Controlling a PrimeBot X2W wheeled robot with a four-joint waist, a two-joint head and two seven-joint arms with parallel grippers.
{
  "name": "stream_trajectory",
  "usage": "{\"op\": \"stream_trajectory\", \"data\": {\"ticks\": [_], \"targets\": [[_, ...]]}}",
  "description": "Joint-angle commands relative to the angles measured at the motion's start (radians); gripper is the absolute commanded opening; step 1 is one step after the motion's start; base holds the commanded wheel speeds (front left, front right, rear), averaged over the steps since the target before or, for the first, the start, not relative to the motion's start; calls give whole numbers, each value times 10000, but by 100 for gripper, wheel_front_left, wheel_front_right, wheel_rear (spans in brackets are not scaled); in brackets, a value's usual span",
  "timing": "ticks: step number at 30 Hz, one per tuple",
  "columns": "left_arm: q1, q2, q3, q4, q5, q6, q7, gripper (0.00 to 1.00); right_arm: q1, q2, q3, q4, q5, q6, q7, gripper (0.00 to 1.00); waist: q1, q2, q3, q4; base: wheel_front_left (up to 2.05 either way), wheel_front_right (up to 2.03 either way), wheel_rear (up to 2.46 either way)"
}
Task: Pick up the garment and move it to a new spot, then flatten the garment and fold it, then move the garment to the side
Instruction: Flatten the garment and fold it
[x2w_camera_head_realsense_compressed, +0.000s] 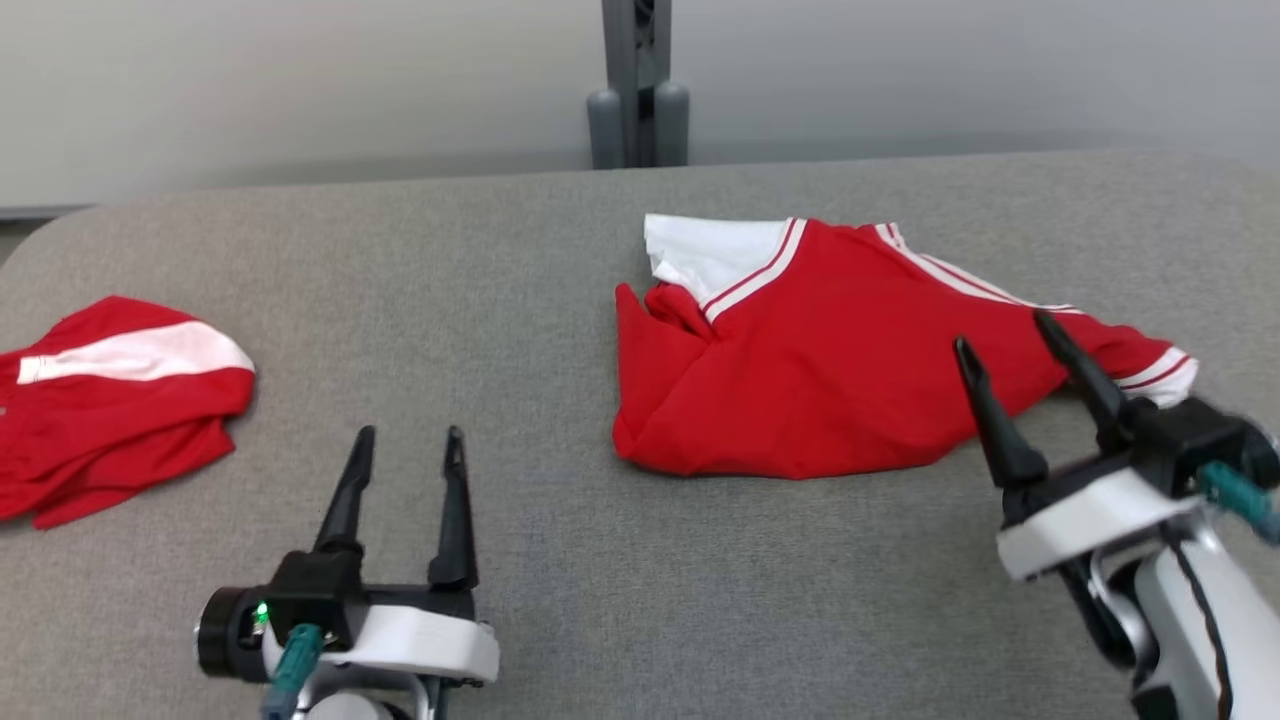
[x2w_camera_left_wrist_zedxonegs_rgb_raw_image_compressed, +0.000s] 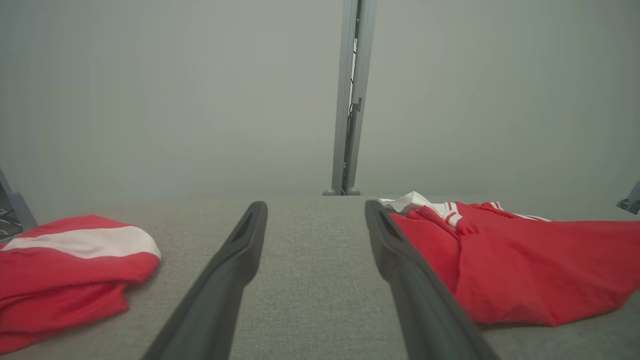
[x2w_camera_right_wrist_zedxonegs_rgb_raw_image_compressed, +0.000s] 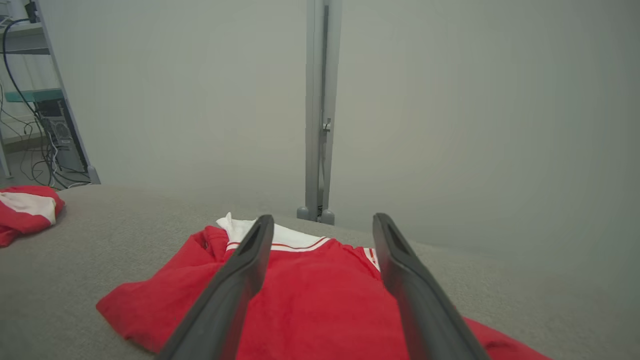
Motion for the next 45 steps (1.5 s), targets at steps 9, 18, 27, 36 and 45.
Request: {"op": "stream_trajectory", "data": {"ticks": [9,18,27,36,45], "targets": [[-896,23,-687,70,-227,22,-31,100,-3472,-1199,1589,1255,1220,2,1758,100,0,0,1631,1302,0,0,0],[-1535,21,-1583,-18,-812,322,-31,100,-6357,-2693,4183,2930,3657,2,3917,100,0,0,2616,2661,0,0,0],[-1930,23,-2375,-171,-1264,587,-31,100,-8081,-3782,6159,3701,5510,2,5157,100,0,0,3171,3599,0,0,0],[-2154,20,-2791,-323,-1572,778,-31,100,-9274,-4288,7540,4580,6039,2,5521,100,0,0,3512,4164,0,0,0],[-2187,23,-2953,-367,-1695,892,-31,100,-9782,-4411,8759,5126,6697,2,6122,100,0,0,3692,4334,0,0,0]]}}
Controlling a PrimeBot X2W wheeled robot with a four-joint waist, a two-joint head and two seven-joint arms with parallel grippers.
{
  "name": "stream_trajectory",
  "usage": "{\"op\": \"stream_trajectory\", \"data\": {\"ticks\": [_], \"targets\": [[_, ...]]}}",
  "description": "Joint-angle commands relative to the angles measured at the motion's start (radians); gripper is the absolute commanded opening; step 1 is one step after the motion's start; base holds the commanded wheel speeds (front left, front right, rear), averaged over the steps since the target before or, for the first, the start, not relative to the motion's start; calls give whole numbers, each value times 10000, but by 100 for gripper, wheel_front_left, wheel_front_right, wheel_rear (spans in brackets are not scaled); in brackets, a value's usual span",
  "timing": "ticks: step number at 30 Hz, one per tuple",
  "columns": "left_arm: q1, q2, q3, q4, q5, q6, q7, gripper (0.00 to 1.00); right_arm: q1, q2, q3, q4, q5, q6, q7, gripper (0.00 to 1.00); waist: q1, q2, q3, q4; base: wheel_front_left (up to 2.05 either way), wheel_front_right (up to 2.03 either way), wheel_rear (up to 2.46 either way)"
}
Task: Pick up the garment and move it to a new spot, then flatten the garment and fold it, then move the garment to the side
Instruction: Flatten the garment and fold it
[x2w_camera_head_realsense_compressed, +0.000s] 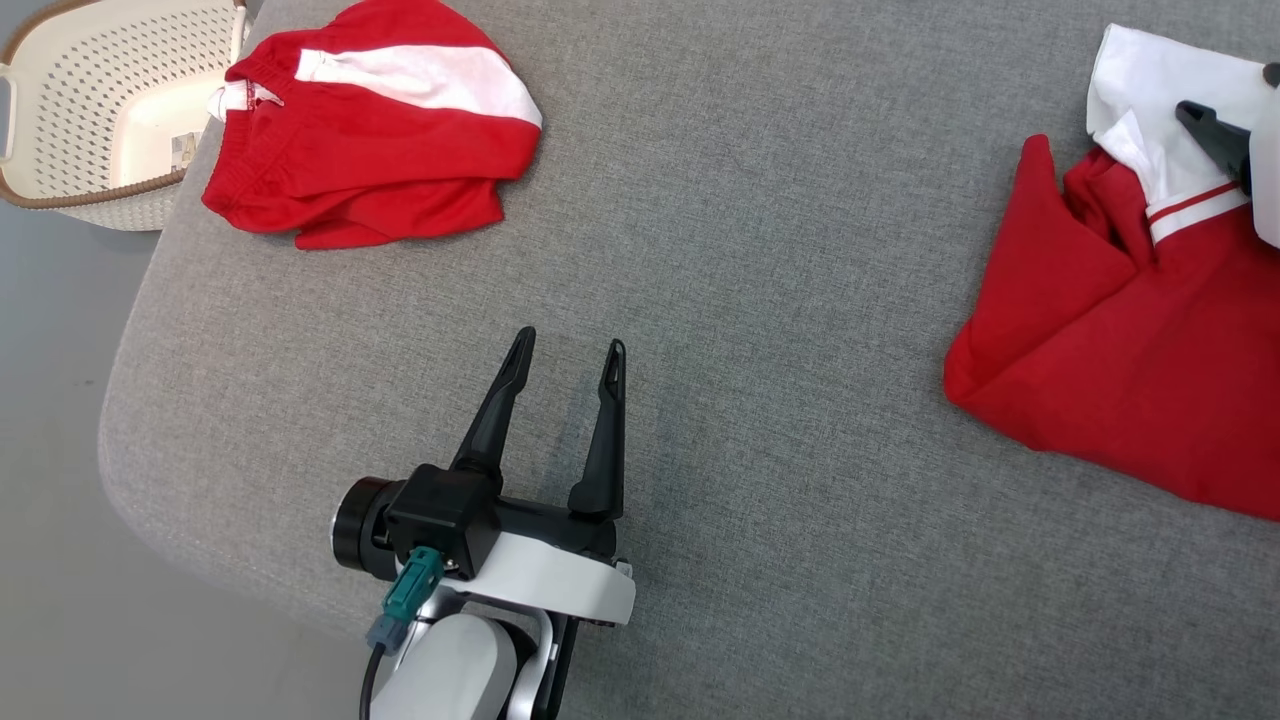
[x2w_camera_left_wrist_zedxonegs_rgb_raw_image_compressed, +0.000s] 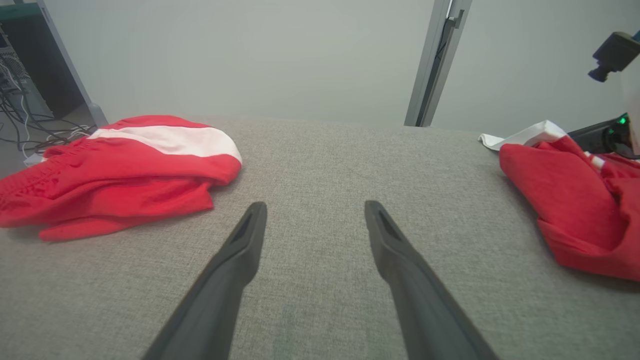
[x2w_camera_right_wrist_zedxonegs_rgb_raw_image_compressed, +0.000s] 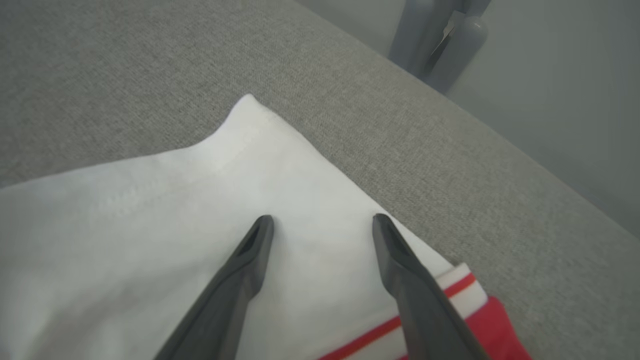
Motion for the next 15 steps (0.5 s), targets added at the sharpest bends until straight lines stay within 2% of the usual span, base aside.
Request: {"op": "stream_trajectory", "data": {"ticks": [1,2,7,15], "targets": [[-171,28,-4,-23,-42,62,-31,100,-65,-56,229,75,237,2,197,84,0,0,10,-2,0,0,0],[-170,28,-2,-22,-41,71,-31,100,-105,-80,329,75,288,2,184,0,0,0,16,-7,0,0,0],[-190,28,71,48,-1,86,-31,100,-259,-116,695,69,731,0,-294,0,0,0,-41,-124,0,0,0],[-201,30,181,117,114,23,-31,100,-514,-11,1091,138,714,0,-1361,0,0,0,-283,-383,0,0,0]]}}
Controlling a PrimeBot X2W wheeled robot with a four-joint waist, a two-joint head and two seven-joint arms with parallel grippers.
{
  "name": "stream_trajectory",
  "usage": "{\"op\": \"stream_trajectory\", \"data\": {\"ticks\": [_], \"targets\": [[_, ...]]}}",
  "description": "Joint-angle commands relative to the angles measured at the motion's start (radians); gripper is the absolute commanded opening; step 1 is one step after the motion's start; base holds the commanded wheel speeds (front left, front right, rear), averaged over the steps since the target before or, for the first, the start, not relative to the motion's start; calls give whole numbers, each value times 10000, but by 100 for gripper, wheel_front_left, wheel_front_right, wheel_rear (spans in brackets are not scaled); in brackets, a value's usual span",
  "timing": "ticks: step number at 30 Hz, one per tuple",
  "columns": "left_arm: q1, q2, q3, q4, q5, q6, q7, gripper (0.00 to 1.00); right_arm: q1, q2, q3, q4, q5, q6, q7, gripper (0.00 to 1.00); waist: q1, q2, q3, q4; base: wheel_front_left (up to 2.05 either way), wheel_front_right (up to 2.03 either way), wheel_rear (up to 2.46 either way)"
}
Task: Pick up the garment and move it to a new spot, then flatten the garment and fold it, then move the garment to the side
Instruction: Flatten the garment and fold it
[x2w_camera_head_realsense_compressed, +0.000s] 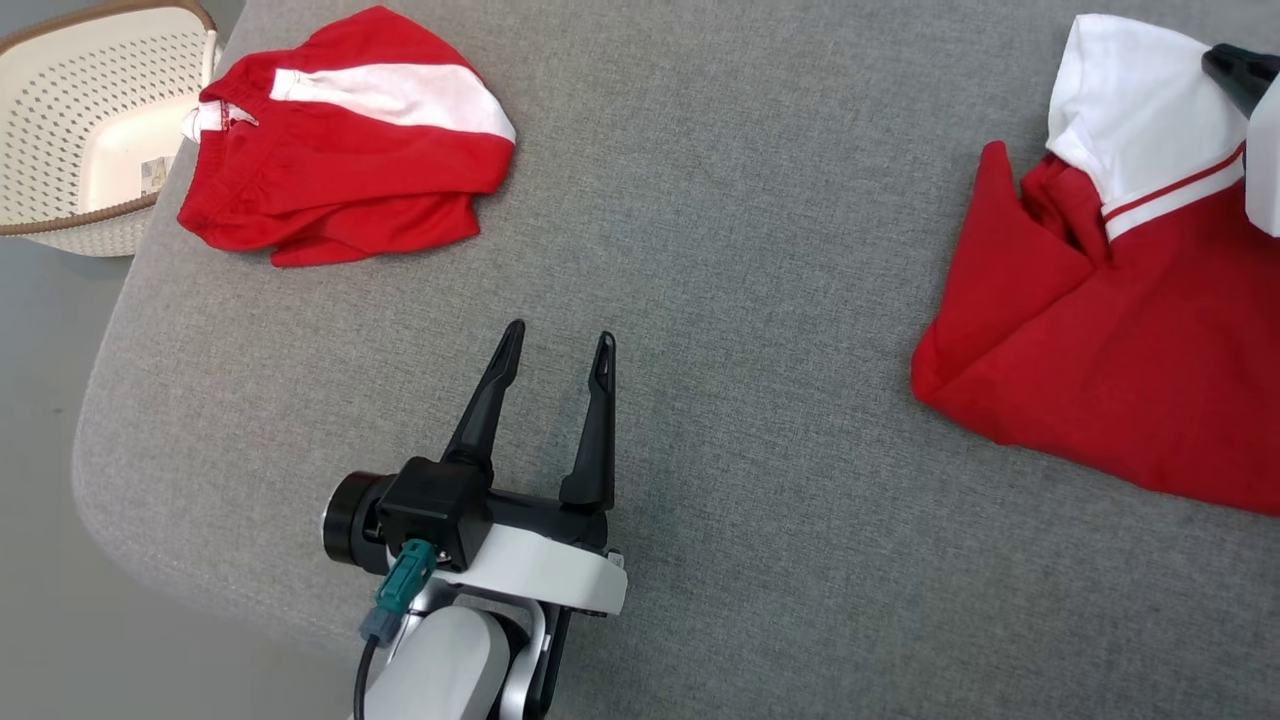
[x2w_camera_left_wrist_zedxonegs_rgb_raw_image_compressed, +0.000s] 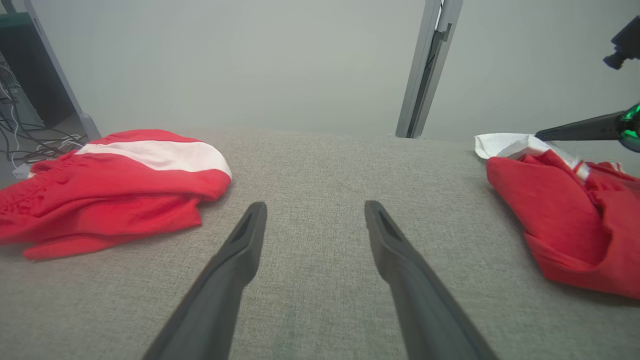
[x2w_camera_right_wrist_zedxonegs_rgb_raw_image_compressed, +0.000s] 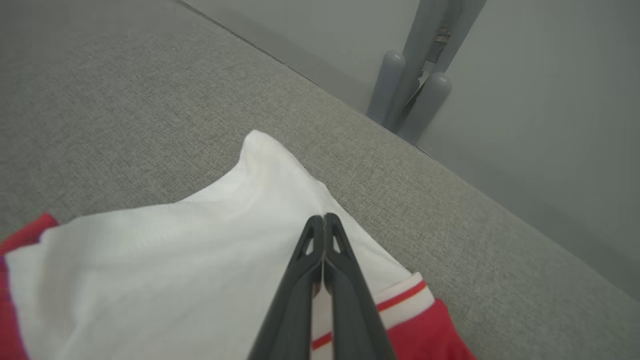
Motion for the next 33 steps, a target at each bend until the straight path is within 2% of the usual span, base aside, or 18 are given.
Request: {"op": "stream_trajectory", "data": {"ticks": [1,8,18,22,26,27,28,30,33], "targets": [[-96,34,66,41,55,-2,-31,100,-122,38,16,96,14,-2,-283,0,0,0,-106,-71,0,0,0],[168,35,383,112,280,-28,-31,100,-498,409,-215,667,124,-2,-2200,0,0,0,-613,-525,0,0,0],[362,35,867,220,736,-282,-31,100,-865,933,-1072,4152,-232,-2,-3886,0,0,0,-1124,-1535,0,0,0],[314,34,970,234,846,-366,-31,100,-564,897,-1452,4821,-130,0,-4117,0,0,0,-1131,-1791,0,0,0],[268,35,1030,246,965,-423,-31,100,117,786,-1768,4942,94,-2,-3459,0,0,0,-1097,-1982,0,0,0],[242,35,1052,252,1002,-435,-31,100,308,626,-1820,4954,73,-2,-3265,71,0,0,-1083,-2030,0,0,0],[211,32,1068,257,1001,-459,-31,100,536,629,-1920,4948,135,0,-3018,100,0,0,-1081,-2076,0,0,0],[172,35,1118,280,1031,-477,-31,100,771,839,-2052,4911,163,0,-2848,100,0,0,-1117,-2181,0,0,0],[170,31,1244,317,1110,-501,-31,100,923,1222,-2206,4917,123,0,-3220,100,0,0,-1273,-2433,0,0,0]]}}
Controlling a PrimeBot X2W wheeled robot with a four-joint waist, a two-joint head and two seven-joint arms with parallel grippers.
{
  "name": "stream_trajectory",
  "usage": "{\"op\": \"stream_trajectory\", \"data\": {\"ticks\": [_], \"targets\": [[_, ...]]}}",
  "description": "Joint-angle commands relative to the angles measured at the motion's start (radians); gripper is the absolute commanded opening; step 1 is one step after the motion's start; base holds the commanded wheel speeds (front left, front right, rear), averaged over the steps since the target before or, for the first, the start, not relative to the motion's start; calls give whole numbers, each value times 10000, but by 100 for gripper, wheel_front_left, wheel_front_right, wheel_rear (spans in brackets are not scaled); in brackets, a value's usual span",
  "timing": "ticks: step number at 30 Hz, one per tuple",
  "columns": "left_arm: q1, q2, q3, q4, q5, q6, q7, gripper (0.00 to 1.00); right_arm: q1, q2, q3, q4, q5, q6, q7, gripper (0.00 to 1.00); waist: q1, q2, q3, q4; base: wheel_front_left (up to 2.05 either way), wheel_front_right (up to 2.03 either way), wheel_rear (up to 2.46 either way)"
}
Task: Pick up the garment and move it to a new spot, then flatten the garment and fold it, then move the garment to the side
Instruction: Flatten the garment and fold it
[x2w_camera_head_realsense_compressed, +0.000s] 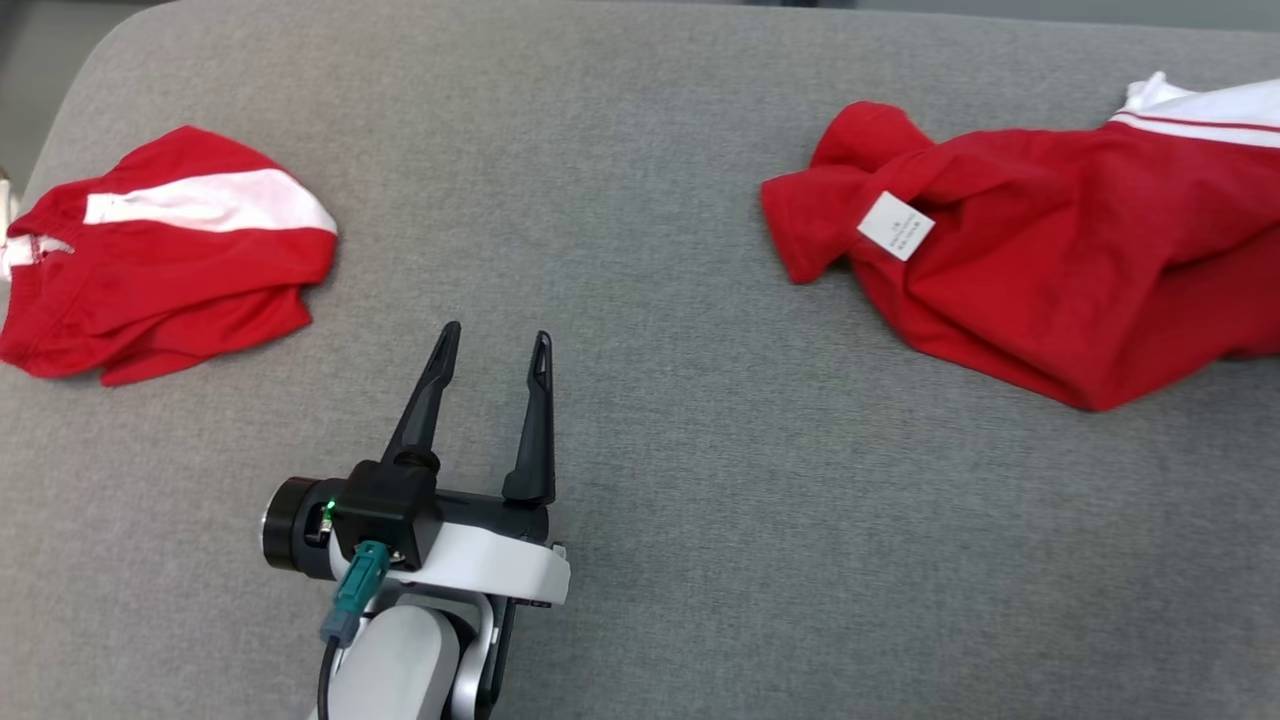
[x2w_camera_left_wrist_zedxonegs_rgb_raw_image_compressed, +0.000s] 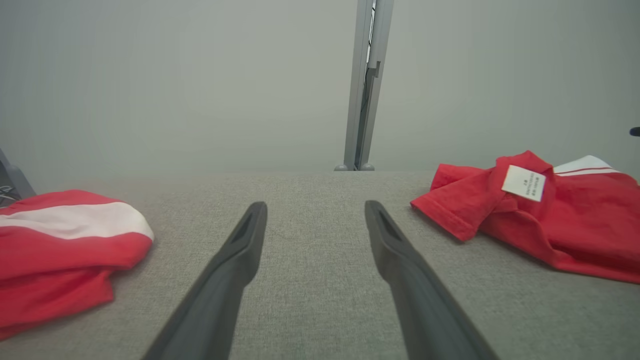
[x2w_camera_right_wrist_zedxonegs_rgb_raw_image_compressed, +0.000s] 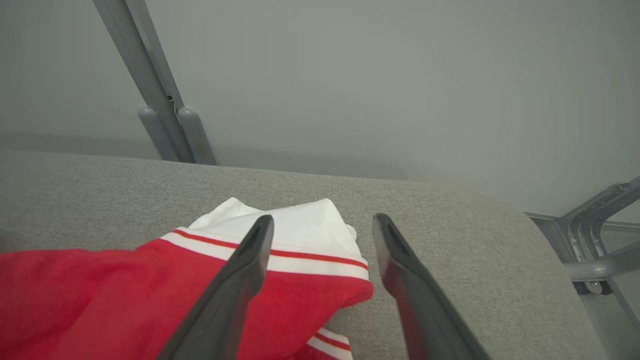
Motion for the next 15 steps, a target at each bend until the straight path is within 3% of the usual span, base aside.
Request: {"op": "stream_trajectory", "data": {"ticks": [1,5,11,15], "targets": [[-121,27,98,36,83,-54,-31,100,90,207,-58,-10,-27,2,-276,100,0,0,-180,-233,0,0,0],[-84,33,304,47,118,-111,-31,100,144,717,-142,-171,10,2,-954,100,0,0,-480,-573,0,0,0],[116,32,844,-186,44,-155,-31,100,683,1187,-544,-1890,169,2,-1741,100,0,0,-1219,-1426,0,0,0],[256,35,1169,-379,23,-160,-30,100,1655,943,-2216,-4087,-547,0,-1735,100,0,0,-1531,-1982,0,0,0]]}}
